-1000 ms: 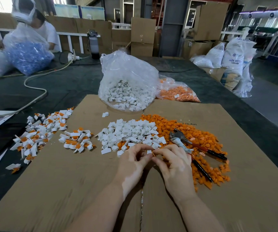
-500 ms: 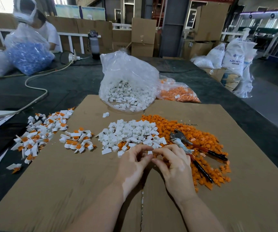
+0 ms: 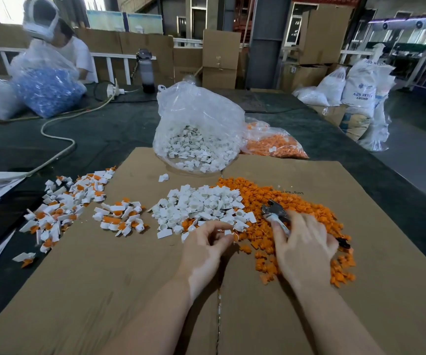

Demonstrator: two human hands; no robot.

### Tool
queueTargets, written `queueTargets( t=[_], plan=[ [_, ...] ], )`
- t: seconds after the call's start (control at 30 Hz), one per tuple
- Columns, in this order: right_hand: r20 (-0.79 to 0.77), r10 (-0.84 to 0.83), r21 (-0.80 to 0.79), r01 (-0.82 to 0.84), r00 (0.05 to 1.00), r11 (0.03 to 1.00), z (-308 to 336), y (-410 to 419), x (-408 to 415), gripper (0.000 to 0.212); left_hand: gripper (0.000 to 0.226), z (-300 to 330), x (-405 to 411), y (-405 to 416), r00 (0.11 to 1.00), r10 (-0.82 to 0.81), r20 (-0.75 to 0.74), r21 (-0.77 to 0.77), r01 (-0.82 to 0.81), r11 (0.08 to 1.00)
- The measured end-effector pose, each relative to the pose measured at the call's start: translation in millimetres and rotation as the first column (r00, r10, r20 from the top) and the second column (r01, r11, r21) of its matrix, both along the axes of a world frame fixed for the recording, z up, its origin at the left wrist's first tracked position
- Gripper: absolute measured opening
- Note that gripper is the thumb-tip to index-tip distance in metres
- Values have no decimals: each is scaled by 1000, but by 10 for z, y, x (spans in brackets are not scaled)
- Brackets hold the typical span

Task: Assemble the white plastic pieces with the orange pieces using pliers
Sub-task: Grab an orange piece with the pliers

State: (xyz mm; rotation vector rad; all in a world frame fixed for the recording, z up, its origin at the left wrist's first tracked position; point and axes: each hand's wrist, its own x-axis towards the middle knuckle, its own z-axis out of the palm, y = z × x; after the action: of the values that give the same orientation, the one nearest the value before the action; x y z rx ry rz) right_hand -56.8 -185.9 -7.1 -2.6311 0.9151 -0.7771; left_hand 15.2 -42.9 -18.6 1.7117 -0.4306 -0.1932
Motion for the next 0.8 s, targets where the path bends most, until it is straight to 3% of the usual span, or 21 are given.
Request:
queueTargets(
  t=[0.07, 0.13, 0.23, 0.37, 0.47, 0.6, 0.7, 0.8],
  plan=[
    [-251, -88, 48, 103, 964, 994, 89, -181, 32, 46, 10, 9, 13, -11, 1000, 0, -17, -9, 0, 1000],
    [-434, -68, 129, 137, 898, 982, 156, -309, 68, 43, 10, 19, 25, -28, 1000, 4, -28, -17, -5, 1000],
    [-540, -65, 99, 140, 839, 985, 176, -367, 106, 40, 8, 31, 28, -44, 999, 6, -38, -20, -7, 1000],
    [-514, -102, -8, 114, 852, 993, 202, -354, 97, 40, 9, 33, 41, -59, 995, 14, -102, -55, -20, 998],
    [-450, -26, -18, 20, 893, 1000, 282, -301, 60, 33, 10, 59, 62, -93, 980, 28, -197, -98, -48, 994],
    [-360, 234, 189, -175, 903, 966, 447, -133, 37, 30, 12, 158, 93, -138, 921, 21, -388, -258, -130, 957],
    [-252, 439, 439, -302, 862, 846, 548, -3, 27, 37, 11, 260, 140, -163, 902, 47, -429, -283, -183, 941],
    [-186, 537, 595, -341, 823, 728, 591, 87, 22, 38, 11, 310, 212, -151, 891, 88, -445, -271, -228, 935]
  ],
)
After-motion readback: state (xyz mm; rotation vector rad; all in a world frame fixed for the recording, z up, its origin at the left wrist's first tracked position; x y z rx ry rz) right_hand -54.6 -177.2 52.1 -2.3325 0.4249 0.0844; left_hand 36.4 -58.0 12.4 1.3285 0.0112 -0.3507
